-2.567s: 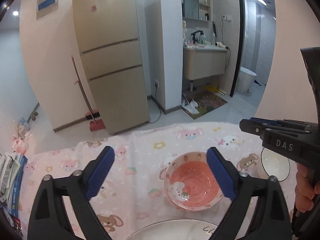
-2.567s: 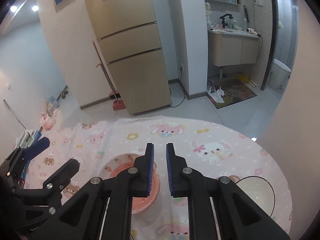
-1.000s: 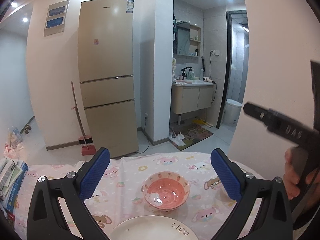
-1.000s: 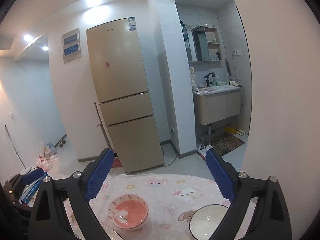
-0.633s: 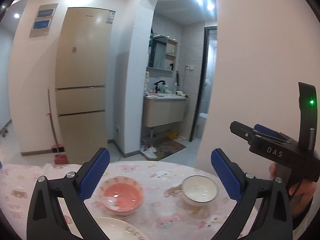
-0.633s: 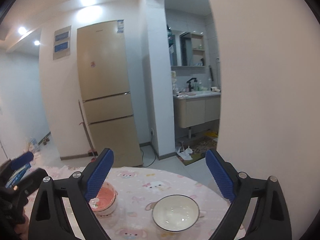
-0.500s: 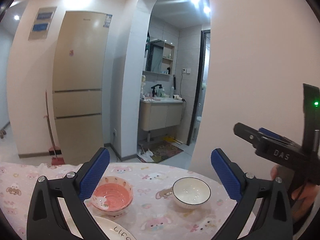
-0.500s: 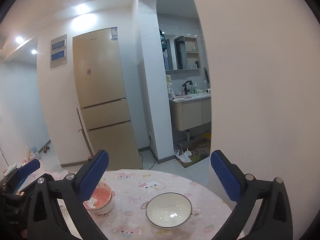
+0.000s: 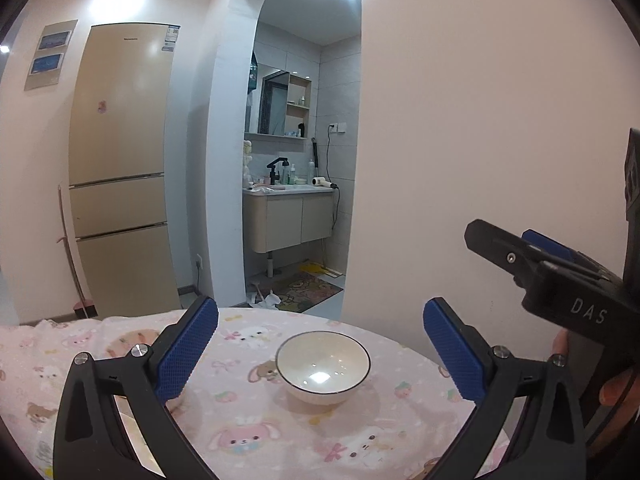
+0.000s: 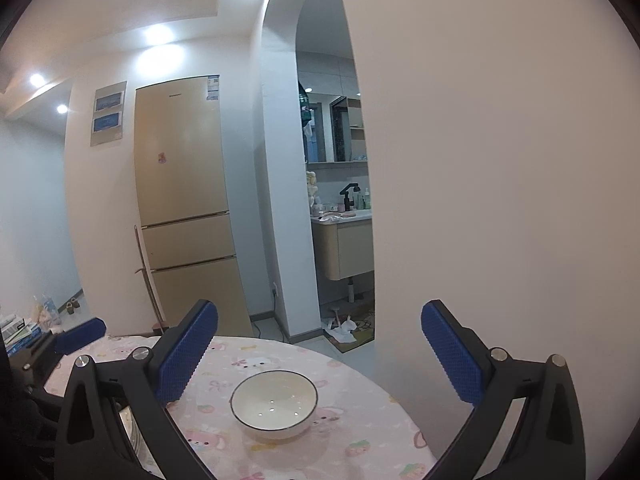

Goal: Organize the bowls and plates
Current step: 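Close the left tool on the white bowl rim while the right tool grips its opposite rim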

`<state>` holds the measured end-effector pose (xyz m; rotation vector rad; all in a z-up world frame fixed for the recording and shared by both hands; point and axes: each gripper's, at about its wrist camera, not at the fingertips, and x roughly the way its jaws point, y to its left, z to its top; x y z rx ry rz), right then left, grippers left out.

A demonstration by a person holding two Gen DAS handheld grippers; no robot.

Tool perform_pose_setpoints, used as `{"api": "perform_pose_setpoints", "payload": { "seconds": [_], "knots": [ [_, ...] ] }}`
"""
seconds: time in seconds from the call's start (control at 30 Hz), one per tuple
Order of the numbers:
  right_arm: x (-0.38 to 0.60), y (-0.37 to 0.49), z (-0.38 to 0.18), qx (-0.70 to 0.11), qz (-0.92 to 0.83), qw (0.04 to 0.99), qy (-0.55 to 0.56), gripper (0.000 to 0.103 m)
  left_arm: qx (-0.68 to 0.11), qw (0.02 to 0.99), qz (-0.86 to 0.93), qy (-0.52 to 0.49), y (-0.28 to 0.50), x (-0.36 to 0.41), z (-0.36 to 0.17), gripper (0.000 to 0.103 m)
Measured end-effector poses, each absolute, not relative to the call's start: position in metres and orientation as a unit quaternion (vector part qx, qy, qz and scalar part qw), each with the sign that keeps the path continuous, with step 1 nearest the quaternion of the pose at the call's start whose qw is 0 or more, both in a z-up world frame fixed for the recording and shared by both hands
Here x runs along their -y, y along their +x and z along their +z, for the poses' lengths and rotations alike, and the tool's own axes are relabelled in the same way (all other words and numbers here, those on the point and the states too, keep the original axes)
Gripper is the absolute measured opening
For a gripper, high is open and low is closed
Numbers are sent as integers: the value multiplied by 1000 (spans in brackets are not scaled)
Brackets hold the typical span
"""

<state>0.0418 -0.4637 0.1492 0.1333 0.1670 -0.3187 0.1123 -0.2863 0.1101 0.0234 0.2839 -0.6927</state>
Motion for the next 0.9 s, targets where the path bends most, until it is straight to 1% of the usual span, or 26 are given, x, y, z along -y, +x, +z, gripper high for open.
{"api": "perform_pose_setpoints", "payload": {
  "seconds": [0.13, 0.33, 0.53, 0.6, 0.7, 0.8, 0.9],
  "knots": [
    [478, 44, 126, -81, -169, 980, 68, 103, -141, 936, -323, 18, 117, 299, 85, 102],
    [489, 68, 97, -99, -181, 977, 56, 103, -171, 935, -309, 20, 142, 311, 60, 102],
    [511, 99, 77, -108, -167, 974, 110, 103, -164, 946, -280, -10, 166, 315, 55, 102],
    [512, 110, 73, -118, -162, 974, 108, 103, -178, 948, -262, -13, 178, 320, 49, 102],
    [513, 135, 70, -154, -171, 970, 78, 103, -218, 942, -252, -32, 198, 327, 35, 102],
    [512, 150, 64, -169, -168, 969, 62, 103, -256, 935, -240, -57, 216, 328, 19, 102],
    [511, 159, 52, -176, -163, 968, 68, 96, -264, 934, -232, -57, 223, 325, 9, 101]
  ]
}}
